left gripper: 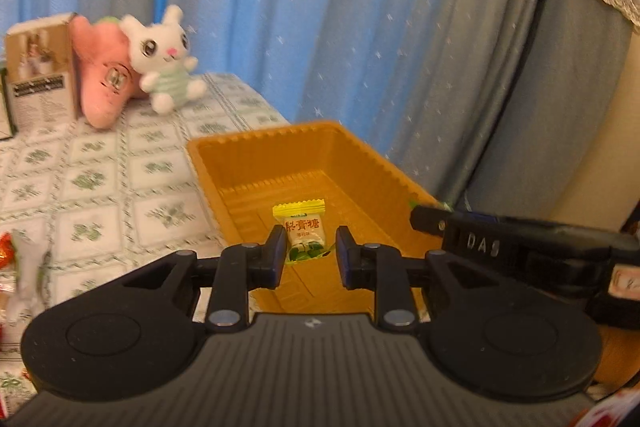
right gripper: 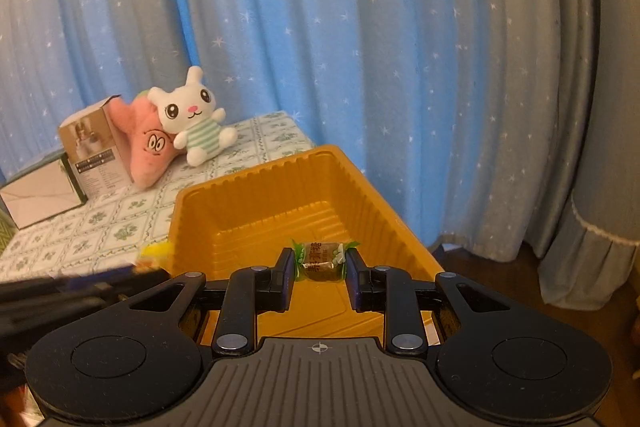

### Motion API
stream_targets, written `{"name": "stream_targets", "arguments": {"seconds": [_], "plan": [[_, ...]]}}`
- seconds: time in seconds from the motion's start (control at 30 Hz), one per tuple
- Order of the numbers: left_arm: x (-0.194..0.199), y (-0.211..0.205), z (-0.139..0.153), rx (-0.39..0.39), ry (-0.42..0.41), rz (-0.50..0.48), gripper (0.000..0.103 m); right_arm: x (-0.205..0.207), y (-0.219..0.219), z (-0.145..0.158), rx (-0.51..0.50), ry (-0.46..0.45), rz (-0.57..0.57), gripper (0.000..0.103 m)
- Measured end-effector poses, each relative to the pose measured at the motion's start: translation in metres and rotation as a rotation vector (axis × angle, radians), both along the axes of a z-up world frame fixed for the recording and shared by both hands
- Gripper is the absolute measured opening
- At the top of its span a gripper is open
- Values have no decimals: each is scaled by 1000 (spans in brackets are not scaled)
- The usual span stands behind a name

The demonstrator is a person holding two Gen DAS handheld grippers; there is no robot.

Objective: Organize snacks
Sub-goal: 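Carry both candies over the orange tray and open both grippers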

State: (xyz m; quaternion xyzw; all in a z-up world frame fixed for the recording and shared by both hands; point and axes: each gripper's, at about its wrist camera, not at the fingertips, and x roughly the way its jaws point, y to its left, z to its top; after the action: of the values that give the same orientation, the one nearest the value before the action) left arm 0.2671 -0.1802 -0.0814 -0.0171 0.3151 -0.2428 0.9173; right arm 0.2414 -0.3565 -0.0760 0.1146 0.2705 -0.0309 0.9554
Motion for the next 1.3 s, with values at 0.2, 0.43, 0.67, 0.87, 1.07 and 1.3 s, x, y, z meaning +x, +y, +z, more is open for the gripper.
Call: {"name": "stream_targets", "arguments": {"seconds": [0.2, 0.43, 0.67, 0.87, 1.07, 1.3], "plan": [[-3, 0, -11, 41, 3, 4, 32, 1, -3, -2, 21, 9, 3, 27], [-11, 24, -10, 35, -3, 64, 33, 3, 2, -2, 29, 7, 24, 27], [-17, 43, -7, 34, -5, 119, 41, 6, 10, -2, 56, 2, 82, 28], [-24, 53, -6, 46, -12, 150, 57, 3, 13, 0, 57, -29, 63, 47], [-40, 72, -2, 63, -13, 201, 65, -9, 22, 8, 46, -71, 79, 47], [-72, 109, 2, 95, 0, 297, 70, -37, 58, 17, 2, -130, 159, 63]]}}
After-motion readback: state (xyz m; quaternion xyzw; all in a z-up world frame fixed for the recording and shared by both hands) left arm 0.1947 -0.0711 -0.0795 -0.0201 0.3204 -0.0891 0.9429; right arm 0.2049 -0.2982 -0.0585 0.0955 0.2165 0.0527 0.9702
